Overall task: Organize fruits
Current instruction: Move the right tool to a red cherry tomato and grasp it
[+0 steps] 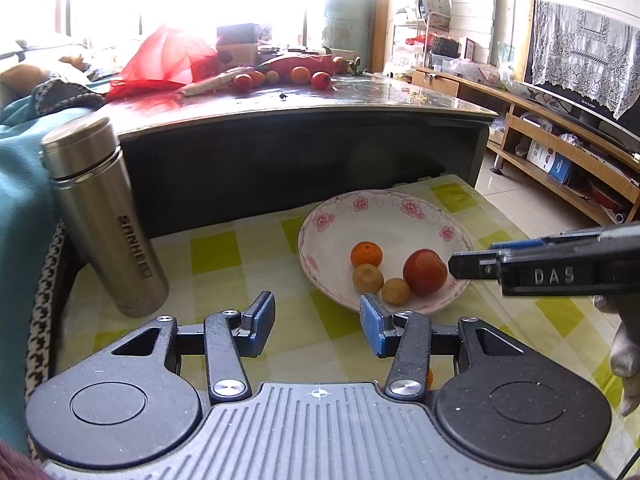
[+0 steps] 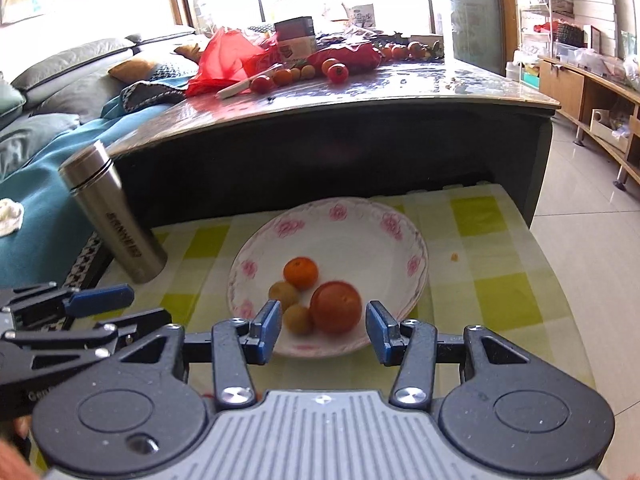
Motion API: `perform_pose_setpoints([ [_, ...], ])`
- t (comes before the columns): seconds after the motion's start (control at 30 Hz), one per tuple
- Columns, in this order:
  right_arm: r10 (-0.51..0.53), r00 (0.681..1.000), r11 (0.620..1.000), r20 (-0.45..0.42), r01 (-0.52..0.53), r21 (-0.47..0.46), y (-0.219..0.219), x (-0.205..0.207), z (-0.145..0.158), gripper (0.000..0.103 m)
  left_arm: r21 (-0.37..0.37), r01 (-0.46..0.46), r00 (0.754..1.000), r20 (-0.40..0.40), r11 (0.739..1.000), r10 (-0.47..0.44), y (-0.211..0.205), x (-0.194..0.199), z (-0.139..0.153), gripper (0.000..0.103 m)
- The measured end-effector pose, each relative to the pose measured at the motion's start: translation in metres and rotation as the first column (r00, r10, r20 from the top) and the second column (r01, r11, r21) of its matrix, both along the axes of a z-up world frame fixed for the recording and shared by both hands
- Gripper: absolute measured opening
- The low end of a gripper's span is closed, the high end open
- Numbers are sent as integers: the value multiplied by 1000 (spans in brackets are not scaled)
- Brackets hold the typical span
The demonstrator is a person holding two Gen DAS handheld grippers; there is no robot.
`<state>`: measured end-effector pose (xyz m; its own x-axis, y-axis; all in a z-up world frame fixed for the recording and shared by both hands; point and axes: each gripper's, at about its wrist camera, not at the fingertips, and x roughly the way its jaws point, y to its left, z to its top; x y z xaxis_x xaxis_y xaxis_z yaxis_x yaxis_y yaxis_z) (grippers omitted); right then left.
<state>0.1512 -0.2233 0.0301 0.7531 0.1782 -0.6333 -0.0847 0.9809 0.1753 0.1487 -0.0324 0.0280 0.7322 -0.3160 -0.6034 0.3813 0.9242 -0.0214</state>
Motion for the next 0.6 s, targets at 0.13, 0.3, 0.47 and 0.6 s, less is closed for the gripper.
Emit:
perform_pose_setpoints([
  [0.13, 43, 999, 999, -20, -43, -14, 12, -15, -4, 51, 4, -14, 1000, -17, 1000, 14, 9, -10, -1, 56],
  [0.3, 98, 994, 995, -43, -99, -17, 28, -31, -9, 51, 18, -50, 997, -55, 999, 51, 25, -19, -7, 56],
  [0.47, 151, 985, 988, -80, -154, -26, 45, -47, -19, 51, 25, -73, 993, -92, 997, 75, 37, -30, -13, 56],
  [0.6, 188, 977, 980, -100, -193, -41, 55, -59, -25, 51, 26, -79, 991, -107, 997, 81, 44, -41, -14, 57],
])
